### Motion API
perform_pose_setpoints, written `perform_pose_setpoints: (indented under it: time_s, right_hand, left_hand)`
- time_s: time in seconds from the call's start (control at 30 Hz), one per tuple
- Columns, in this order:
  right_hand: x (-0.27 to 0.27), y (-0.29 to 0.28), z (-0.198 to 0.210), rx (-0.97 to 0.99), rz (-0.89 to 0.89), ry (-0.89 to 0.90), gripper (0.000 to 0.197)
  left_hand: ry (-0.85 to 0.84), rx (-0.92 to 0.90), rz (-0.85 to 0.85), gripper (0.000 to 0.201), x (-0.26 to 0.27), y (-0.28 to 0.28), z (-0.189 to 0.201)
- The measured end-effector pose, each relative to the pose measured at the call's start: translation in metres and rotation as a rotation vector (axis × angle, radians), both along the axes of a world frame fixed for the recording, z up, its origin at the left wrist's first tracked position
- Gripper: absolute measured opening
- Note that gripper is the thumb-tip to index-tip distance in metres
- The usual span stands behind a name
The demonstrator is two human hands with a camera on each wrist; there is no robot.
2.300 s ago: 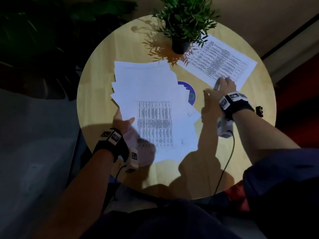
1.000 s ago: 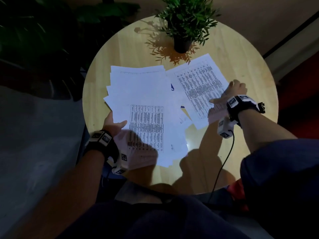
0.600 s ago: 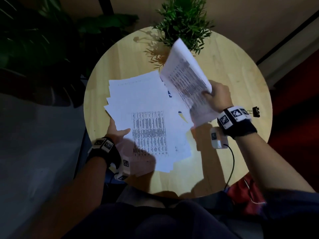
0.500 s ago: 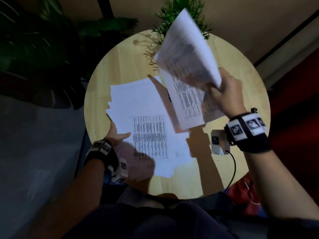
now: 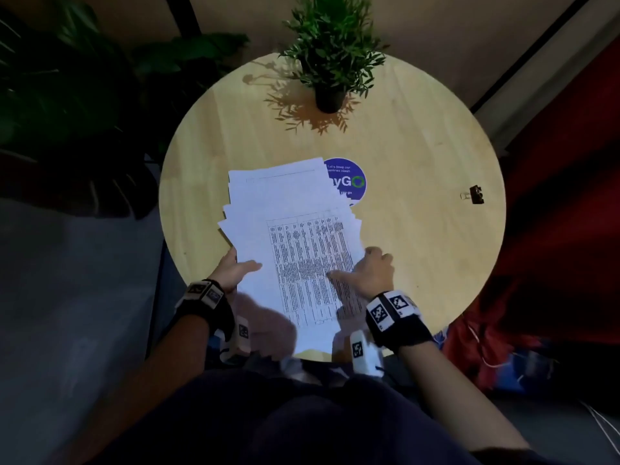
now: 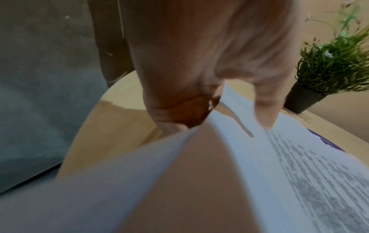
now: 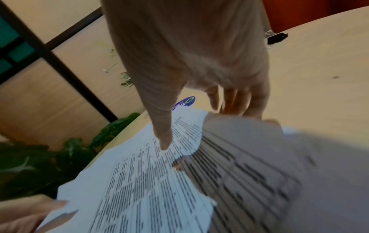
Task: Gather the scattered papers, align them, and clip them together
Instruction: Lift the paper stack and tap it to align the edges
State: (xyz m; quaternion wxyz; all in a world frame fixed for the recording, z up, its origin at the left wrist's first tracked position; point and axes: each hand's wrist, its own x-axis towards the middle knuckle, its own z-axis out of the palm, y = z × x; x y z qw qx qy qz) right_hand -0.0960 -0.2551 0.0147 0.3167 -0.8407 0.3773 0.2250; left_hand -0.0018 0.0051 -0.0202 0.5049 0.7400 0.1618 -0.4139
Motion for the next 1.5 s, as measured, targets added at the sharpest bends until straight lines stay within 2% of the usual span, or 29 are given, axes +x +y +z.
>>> perform_pose_setpoints:
  time_s: [0.07,0.1,0.17,0.27,0.33,0.37,0.43,0.47,0.53,0.63,0.67,0.7,0.73,0.77,0.8,0.97,1.0,1.07,1.13,1.2,1.27,1.33,1.43,1.47,1.5]
  right_hand:
    - [0.008,-0.009,-0.003,-0.131,-0.035,0.008,0.09]
    - [0.013,-0.013,-0.004,-0.107,-0.05,-0.004,0.087]
    - [0.024,-0.018,-0.006,0.053,-0.036,-0.069,0.08]
    - [0.033,-0.017,-0.005,0.242,0.008,-0.094,0.07]
    - [0.031,-0.02,-0.001,0.286,-0.102,-0.166,0.076]
    - [0.028,-0.023,0.001,0.316,-0.181,-0.223,0.086]
    - [0.02,-0.026,0.013,0.419,-0.27,-0.239,0.104]
    - [0.016,-0.024,0.021,0.489,-0.265,-0.199,0.099]
    - [0.011,-0.018,0.029,0.569,-0.194,-0.143,0.076]
    - [0.02,-0.013,0.029,0.624,-0.208,-0.28,0.062]
    - [0.023,-0.013,0.024,0.594,-0.209,-0.315,0.06]
    - [0.026,-0.013,0.022,0.558,-0.188,-0.314,0.057]
    - [0.026,-0.016,0.014,0.512,-0.129,-0.275,0.055]
    - [0.025,-0.019,0.007,0.468,-0.071,-0.223,0.056]
    - [0.023,-0.02,0.002,0.432,-0.033,-0.186,0.057]
    - [0.018,-0.008,-0.008,0.278,0.155,-0.234,0.076]
    - [0.017,-0.005,-0.006,0.284,0.129,-0.257,0.077]
    - [0.014,-0.009,-0.005,0.386,-0.143,-0.304,0.07]
    - [0.012,-0.022,-0.003,0.488,-0.418,-0.296,0.049]
    - [0.01,-0.036,-0.003,0.538,-0.473,-0.213,0.022]
    - [0.009,-0.041,-0.002,0.575,-0.446,-0.195,0.009]
    - [0.009,-0.04,-0.001,0.606,-0.465,-0.278,0.015]
    - [0.011,-0.037,-0.008,0.526,-0.525,-0.346,0.027]
    - [0.011,-0.036,-0.011,0.464,-0.569,-0.328,0.029]
    - [0.011,-0.036,-0.014,0.403,-0.601,-0.297,0.033]
  left_hand:
    - [0.002,-0.013,0.104,0.086,-0.003,-0.005,-0.001]
    - [-0.033,-0.014,0.15,0.076,-0.003,-0.01,-0.002]
    - [-0.122,-0.005,0.191,0.067,0.0,-0.02,0.004]
    - [-0.129,-0.019,0.171,0.081,0.007,-0.029,0.013]
    - [-0.098,-0.128,0.151,0.061,0.01,-0.025,0.019]
    - [-0.081,-0.185,0.142,0.047,0.011,-0.023,0.025]
    - [-0.041,-0.287,0.131,0.032,0.012,-0.02,0.037]
    - [-0.002,-0.332,0.126,0.029,0.012,-0.017,0.038]
    - [0.055,-0.346,0.107,0.038,0.012,-0.013,0.04]
    - [-0.003,-0.187,-0.006,0.092,0.008,-0.018,0.038]
    - [-0.022,-0.151,0.007,0.089,0.007,-0.021,0.037]
    - [-0.078,-0.11,0.027,0.074,0.006,-0.025,0.04]
    - [-0.114,-0.073,0.032,0.062,0.004,-0.03,0.04]
    - [-0.146,-0.047,0.039,0.059,0.001,-0.034,0.037]
    - [-0.127,-0.043,0.045,0.061,-0.005,-0.041,0.052]
    - [-0.068,-0.062,0.084,0.084,-0.013,-0.047,0.033]
    - [-0.08,-0.053,0.099,0.083,-0.015,-0.046,0.03]
    - [-0.079,0.011,0.092,0.072,-0.024,-0.043,0.025]
    - [-0.047,0.086,-0.004,0.068,-0.033,-0.033,0.021]
    - [-0.02,0.068,-0.112,0.069,-0.042,-0.02,0.015]
    - [-0.042,0.017,-0.122,0.067,-0.046,-0.008,0.012]
    - [-0.034,-0.038,-0.051,0.066,-0.046,-0.001,0.01]
    - [0.02,-0.015,0.063,0.1,-0.045,0.0,0.005]
    - [0.011,-0.015,0.07,0.104,-0.044,-0.003,0.005]
    - [-0.018,-0.004,0.068,0.097,-0.045,-0.009,0.007]
